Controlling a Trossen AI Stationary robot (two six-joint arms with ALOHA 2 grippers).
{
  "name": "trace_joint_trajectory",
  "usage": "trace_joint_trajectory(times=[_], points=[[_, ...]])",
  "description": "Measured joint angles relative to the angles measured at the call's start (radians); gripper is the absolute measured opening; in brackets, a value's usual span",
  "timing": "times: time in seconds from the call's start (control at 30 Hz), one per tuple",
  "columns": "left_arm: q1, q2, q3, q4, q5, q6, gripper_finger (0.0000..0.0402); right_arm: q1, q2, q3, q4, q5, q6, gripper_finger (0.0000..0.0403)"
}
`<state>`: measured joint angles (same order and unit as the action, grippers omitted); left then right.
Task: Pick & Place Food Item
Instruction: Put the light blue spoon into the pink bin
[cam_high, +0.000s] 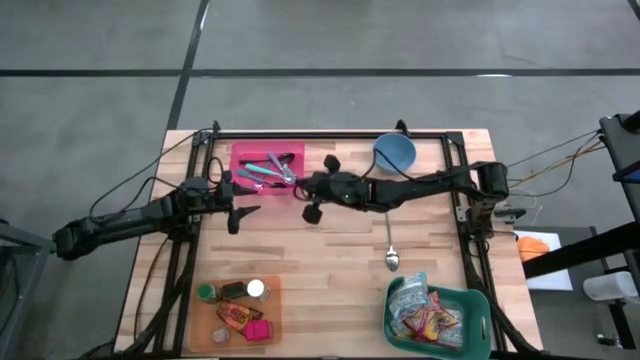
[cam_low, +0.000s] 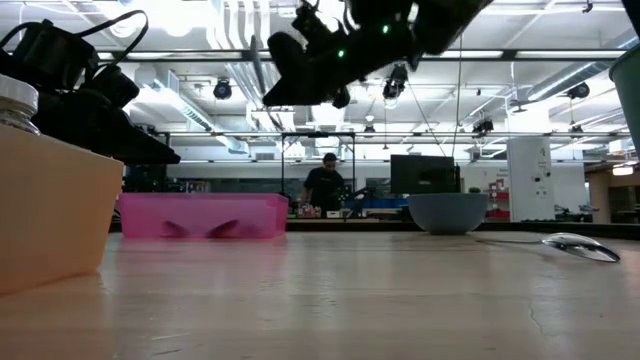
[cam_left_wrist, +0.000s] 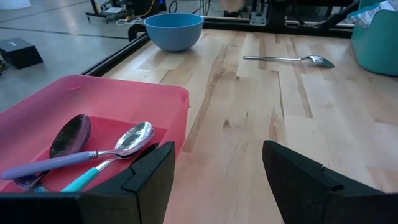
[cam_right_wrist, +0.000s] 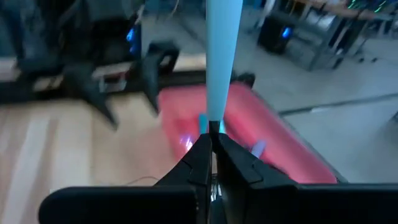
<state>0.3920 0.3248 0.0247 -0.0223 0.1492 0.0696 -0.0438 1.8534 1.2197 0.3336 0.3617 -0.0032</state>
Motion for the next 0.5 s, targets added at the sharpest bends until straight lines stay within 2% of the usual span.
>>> trace_joint_trajectory(times=[0.3,0.5], points=[[0.000,0.000,0.000,0.000,0.000,0.000,0.0243,-0.075,0.173,-0.021,0.322,-0.048,-0.017,0.0012],[0.000,0.000,0.000,0.000,-0.001,0.000,0.0243,-0.120,0.284,0.076,0.355,-0.046,0.001,0.0012]])
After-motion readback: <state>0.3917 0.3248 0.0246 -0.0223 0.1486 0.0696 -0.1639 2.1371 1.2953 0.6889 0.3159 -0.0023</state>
